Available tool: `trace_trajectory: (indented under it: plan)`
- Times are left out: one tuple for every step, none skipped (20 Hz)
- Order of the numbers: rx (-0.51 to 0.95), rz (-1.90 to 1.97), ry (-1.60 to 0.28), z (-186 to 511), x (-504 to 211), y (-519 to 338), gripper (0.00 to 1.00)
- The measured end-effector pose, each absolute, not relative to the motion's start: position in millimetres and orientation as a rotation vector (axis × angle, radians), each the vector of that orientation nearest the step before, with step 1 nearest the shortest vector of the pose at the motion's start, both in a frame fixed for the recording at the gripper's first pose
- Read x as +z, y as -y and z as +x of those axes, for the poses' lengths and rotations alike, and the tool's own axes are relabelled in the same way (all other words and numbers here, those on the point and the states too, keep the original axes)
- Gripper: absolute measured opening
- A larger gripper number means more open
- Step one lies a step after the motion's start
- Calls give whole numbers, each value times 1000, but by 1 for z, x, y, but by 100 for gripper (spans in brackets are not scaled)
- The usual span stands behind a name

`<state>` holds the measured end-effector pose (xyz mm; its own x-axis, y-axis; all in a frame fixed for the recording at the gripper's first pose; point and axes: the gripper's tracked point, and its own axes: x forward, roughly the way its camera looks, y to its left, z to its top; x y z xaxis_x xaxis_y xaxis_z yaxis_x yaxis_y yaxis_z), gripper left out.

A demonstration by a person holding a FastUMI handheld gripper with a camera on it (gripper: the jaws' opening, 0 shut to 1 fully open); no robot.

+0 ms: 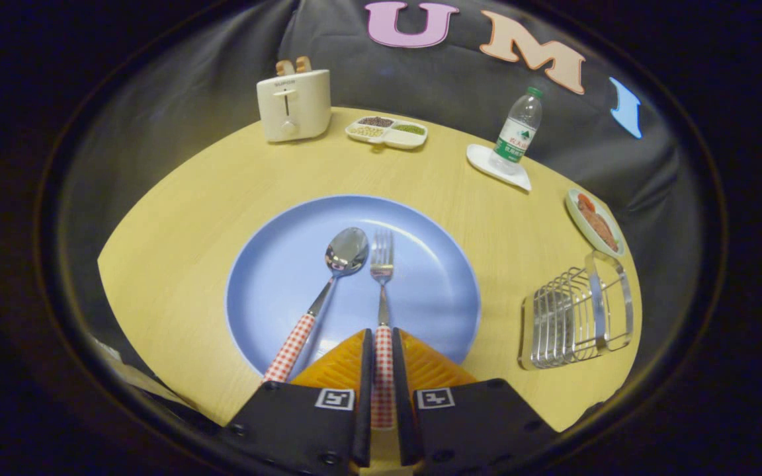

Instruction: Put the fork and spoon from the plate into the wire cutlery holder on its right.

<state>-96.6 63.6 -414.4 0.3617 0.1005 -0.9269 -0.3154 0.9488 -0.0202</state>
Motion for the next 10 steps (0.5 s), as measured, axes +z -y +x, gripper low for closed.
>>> trace_trajectory:
  plan:
    - [278, -198, -1179, -98, -415, -64, 20]
    - [248, -224, -1170, -94, -411, -58, 17]
    - [259, -218, -1183, -97, -413, -54, 14]
    - [271, -198, -1198, -99, -416, -58, 14]
    - [276, -193, -1202, -99, -412, -59, 13]
    - [283, -200, -1211, -99, -410, -58, 12]
    - [288, -212, -1215, -99, -409, -56, 11]
    - [293, -223, -1214, -98, -406, -55, 11]
    - [296, -232, -1206, -95, -404, -54, 11]
    - [296, -242, -1199, -92, -400, -52, 11]
